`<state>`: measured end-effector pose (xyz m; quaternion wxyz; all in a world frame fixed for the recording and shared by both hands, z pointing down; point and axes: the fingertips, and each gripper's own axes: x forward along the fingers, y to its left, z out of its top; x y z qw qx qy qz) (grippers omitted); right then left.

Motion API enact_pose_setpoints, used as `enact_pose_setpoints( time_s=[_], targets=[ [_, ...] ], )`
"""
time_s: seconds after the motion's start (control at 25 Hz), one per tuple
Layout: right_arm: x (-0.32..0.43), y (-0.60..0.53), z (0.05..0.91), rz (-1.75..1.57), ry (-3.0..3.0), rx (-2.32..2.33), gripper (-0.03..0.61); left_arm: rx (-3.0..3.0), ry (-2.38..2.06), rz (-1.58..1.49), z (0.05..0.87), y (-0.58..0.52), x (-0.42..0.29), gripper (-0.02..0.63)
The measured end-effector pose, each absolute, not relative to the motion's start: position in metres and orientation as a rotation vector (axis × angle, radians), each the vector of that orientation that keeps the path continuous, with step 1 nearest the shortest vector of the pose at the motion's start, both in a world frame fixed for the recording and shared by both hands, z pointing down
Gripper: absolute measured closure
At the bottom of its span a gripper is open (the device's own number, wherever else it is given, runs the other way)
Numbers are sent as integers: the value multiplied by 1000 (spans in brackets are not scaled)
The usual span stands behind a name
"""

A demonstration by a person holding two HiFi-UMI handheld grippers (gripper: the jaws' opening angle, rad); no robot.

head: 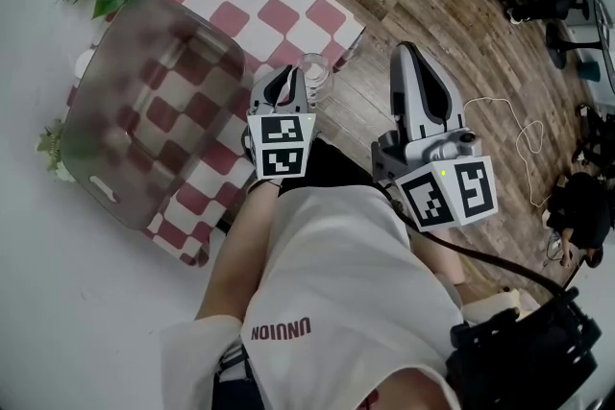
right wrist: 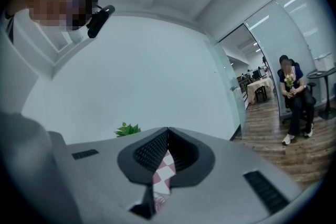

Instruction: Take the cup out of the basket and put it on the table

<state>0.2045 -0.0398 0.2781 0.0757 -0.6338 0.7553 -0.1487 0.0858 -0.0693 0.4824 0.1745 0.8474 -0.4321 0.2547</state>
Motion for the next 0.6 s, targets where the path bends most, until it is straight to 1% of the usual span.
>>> enact_pose_setpoints(
  time_s=[0.6],
  targets=[
    [206, -52, 283, -455, 2289, -1890, 561, 2272, -1239, 872, 528, -74, 70, 580]
  ],
)
